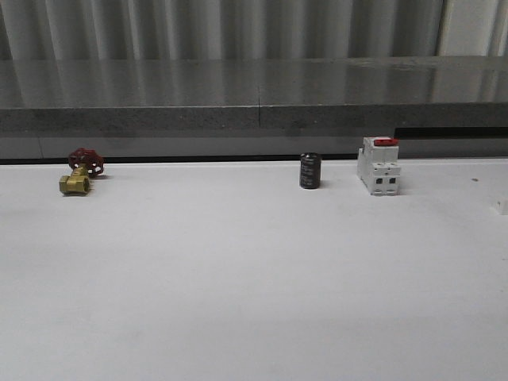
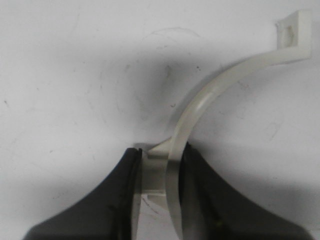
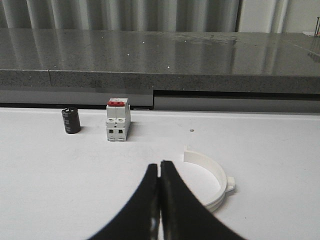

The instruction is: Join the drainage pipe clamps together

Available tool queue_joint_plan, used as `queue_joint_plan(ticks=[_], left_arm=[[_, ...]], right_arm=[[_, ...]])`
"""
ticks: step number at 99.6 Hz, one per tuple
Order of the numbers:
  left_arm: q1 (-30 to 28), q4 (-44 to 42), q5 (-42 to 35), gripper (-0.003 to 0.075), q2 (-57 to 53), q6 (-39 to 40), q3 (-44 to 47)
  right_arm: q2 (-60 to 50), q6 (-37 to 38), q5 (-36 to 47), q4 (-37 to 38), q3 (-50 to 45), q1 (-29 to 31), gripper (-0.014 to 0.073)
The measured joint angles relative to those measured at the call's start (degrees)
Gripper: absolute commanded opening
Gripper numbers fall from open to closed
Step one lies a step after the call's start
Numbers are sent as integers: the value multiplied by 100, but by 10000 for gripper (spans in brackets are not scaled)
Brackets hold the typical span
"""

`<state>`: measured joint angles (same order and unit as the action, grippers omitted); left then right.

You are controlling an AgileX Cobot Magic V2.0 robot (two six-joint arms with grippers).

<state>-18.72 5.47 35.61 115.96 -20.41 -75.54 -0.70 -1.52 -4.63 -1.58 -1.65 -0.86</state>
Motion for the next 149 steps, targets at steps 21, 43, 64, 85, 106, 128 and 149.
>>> queue_joint_plan(ticks=[21,43,64,85,106,128,149], left_arm=[[0,255,335,-21,-196,0,0],[361,642,807,-21,-783,40,163],[1403,680,1021,-21,-1253,793,475],[2724,330,785,-21,-1278,1867,510],[3775,-436,493,-21,-1180,3191,499],[4251,-547,230,-21,-884,3872,499],[4387,-589,11,-21,-744,4152,499]], right_arm=[[0,0,0,0,0,0,-66],[0,0,0,0,0,0,-66],[0,0,0,0,0,0,-66],[0,0,0,0,0,0,-66],[0,0,0,0,0,0,-66],[0,0,0,0,0,0,-66],[0,0,0,0,0,0,-66]])
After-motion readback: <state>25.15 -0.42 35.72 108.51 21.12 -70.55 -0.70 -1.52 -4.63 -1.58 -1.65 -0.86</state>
